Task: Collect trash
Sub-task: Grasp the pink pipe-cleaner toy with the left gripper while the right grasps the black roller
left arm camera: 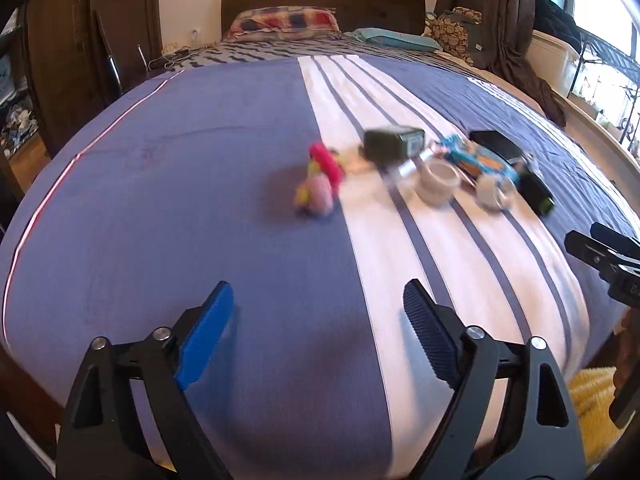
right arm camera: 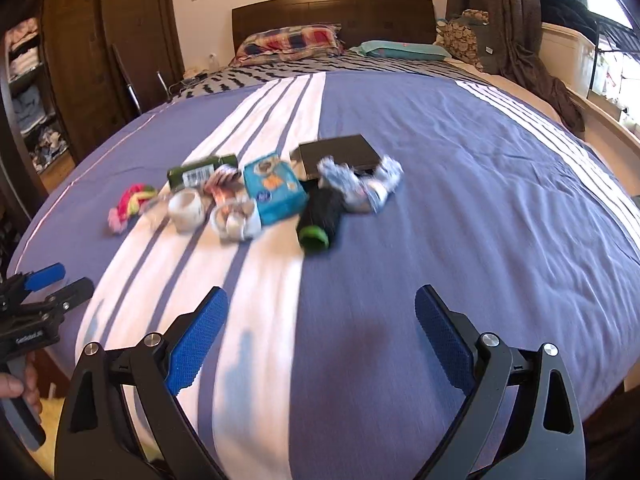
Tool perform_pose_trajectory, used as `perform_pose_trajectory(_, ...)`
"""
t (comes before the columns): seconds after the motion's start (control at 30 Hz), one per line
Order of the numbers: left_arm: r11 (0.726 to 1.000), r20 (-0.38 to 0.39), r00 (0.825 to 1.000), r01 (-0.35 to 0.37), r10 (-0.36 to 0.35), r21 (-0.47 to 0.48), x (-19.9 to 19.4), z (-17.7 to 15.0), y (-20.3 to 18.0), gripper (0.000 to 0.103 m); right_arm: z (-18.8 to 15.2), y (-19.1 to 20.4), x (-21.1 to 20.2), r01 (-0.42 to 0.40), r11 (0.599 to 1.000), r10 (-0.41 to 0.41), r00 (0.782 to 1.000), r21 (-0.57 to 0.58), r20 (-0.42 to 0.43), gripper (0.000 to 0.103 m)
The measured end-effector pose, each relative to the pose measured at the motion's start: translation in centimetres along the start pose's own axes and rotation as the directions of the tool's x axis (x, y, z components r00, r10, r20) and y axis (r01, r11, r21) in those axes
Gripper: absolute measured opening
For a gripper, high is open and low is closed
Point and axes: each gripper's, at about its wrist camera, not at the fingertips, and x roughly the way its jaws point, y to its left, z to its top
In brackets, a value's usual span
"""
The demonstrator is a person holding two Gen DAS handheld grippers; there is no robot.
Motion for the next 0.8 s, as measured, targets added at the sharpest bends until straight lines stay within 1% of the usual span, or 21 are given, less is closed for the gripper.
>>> perform_pose_trajectory(0.03,1.0,-0.001,1.0,-0.001,0.001,0.005,0.5,0.6,0.0,0.077,0.4,0.0,0.4,-0.003,1.0,0.003,1.0,0.007,0.003,0.084)
perform_pose_trajectory(0.07,1.0,-0.003,1.0,0.001,-0.001,0.007,1.2,1.2,0.0,0.074,0.8,0.1,0.7,-0.005,1.0,0.005,1.0,0.009,0.004,0.081)
perform_pose_trajectory(0.2,1.0,-0.018,1.0,0.016,-0.016,0.0,3.5,3.0,0.3,0.057,2.2,0.3,2.4,0.01,1.0,-0.01,1.0,0.003,-0.009,0.066)
perform_pose_trajectory(0.27,1.0,-0.021,1.0,0.02,-0.02,0.005,4.3,3.7,0.4,0.054,2.6,0.2,3.3,0.011,1.0,-0.01,1.0,0.007,-0.021,0.059)
perform_pose_trajectory(0.3,1.0,-0.023,0.999,0.022,-0.022,0.008,4.8,4.2,0.4,0.053,2.7,0.2,3.7,0.005,1.0,-0.005,1.0,0.011,-0.027,0.053)
perform_pose_trajectory(0.33,1.0,-0.027,0.999,0.023,-0.023,0.01,5.3,4.6,0.5,0.052,2.7,0.2,4.0,0.002,1.0,-0.001,0.999,0.015,-0.032,0.048)
perform_pose_trajectory(0.43,1.0,-0.032,0.999,0.026,-0.026,0.009,6.4,5.5,0.7,0.046,2.8,0.3,4.9,-0.001,1.0,0.001,0.999,0.013,-0.042,0.043)
perform_pose_trajectory(0.47,1.0,-0.033,0.999,0.03,-0.03,0.006,6.8,5.8,0.8,0.041,2.9,0.4,5.2,0.002,1.0,-0.001,0.999,0.01,-0.044,0.041)
perform_pose_trajectory(0.5,0.999,-0.034,0.999,0.033,-0.033,0.006,7.1,6.0,0.9,0.032,2.9,0.5,5.3,0.014,1.0,-0.014,0.999,0.003,-0.042,0.035)
perform_pose_trajectory(0.53,0.999,-0.036,0.999,0.034,-0.033,0.006,7.2,6.1,0.9,0.026,2.9,0.5,5.2,0.021,1.0,-0.022,0.999,-0.005,-0.037,0.029)
perform_pose_trajectory(0.57,0.999,-0.037,0.999,0.031,-0.031,0.006,7.2,6.1,1.0,0.021,2.8,0.5,5.2,0.018,1.0,-0.019,0.999,-0.008,-0.036,0.029)
perform_pose_trajectory(0.67,1.0,-0.039,0.999,0.02,-0.019,0.024,6.8,5.6,0.8,0.019,2.2,0.5,4.6,0.009,1.0,-0.01,0.999,-0.02,-0.035,0.028)
perform_pose_trajectory(0.8,1.0,-0.036,0.999,0.007,-0.006,0.026,4.9,3.7,0.0,0.019,1.2,0.3,3.0,-0.008,1.0,0.007,0.999,-0.015,-0.035,0.028)
